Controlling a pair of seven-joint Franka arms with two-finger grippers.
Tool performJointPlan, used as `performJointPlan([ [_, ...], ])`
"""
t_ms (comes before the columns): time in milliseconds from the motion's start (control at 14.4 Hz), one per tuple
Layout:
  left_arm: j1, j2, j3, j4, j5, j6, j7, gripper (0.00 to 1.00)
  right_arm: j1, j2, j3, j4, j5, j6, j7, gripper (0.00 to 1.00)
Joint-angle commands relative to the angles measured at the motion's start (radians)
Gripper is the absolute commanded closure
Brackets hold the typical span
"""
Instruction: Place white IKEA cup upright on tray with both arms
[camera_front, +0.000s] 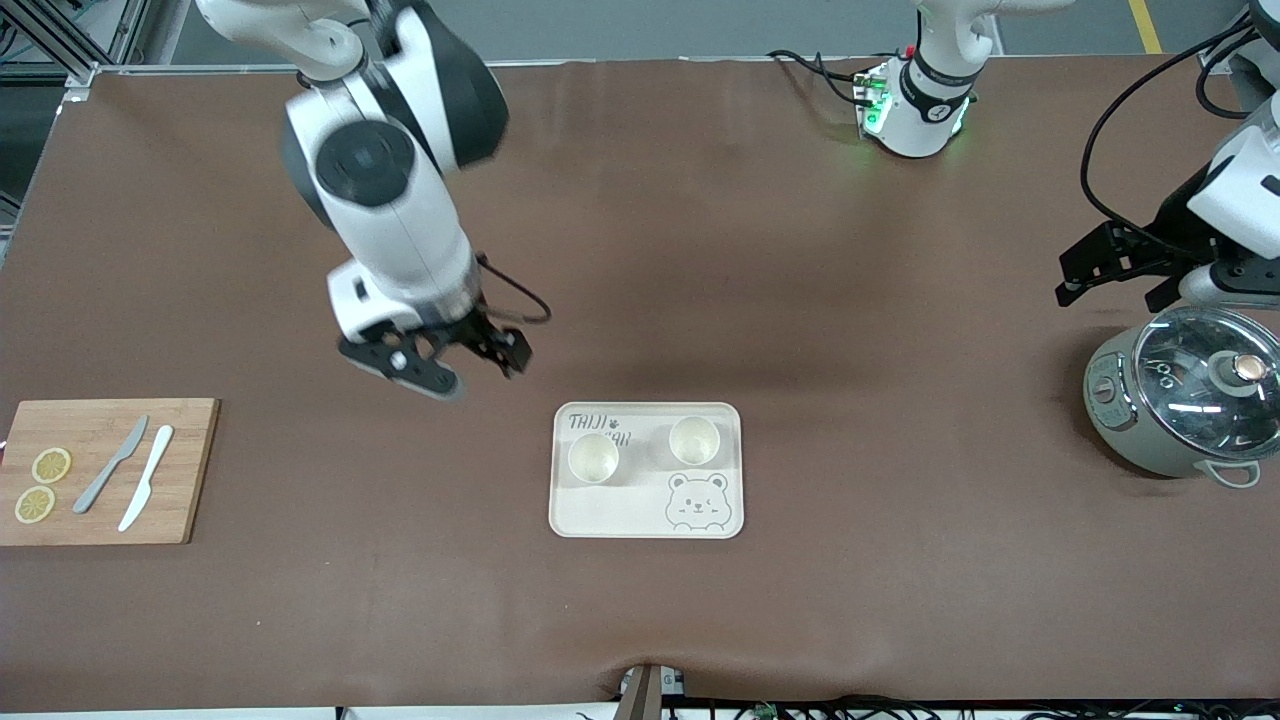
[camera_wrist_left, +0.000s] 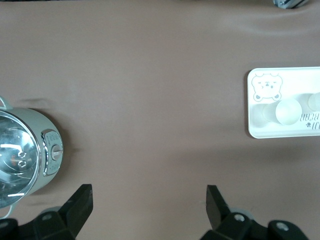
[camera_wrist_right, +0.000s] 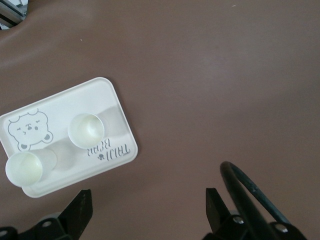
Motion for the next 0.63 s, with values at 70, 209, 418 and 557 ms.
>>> performJointPlan([
  [70, -0.001, 0.003, -0.005, 0.02, 0.021, -0.033, -0.006, 0.0, -0.103, -0.207, 0.014, -0.157, 0.006, -0.097, -0.202, 0.0],
  [209, 0.002, 0.0, -0.025, 0.025, 0.019, -0.048, -0.015, 0.0, -0.2, -0.254, 0.012, -0.16, 0.044, -0.168, -0.362, 0.0],
  [418, -0.004, 0.003, -0.032, 0.094, 0.018, -0.122, -0.044, 0.0, -0.361, -0.277, 0.012, -0.16, 0.044, -0.214, -0.586, 0.0],
  [557, 0.002, 0.001, -0.067, 0.1, 0.019, -0.131, -0.1, 0.0, -0.479, -0.272, 0.012, -0.162, 0.049, -0.197, -0.745, 0.0],
])
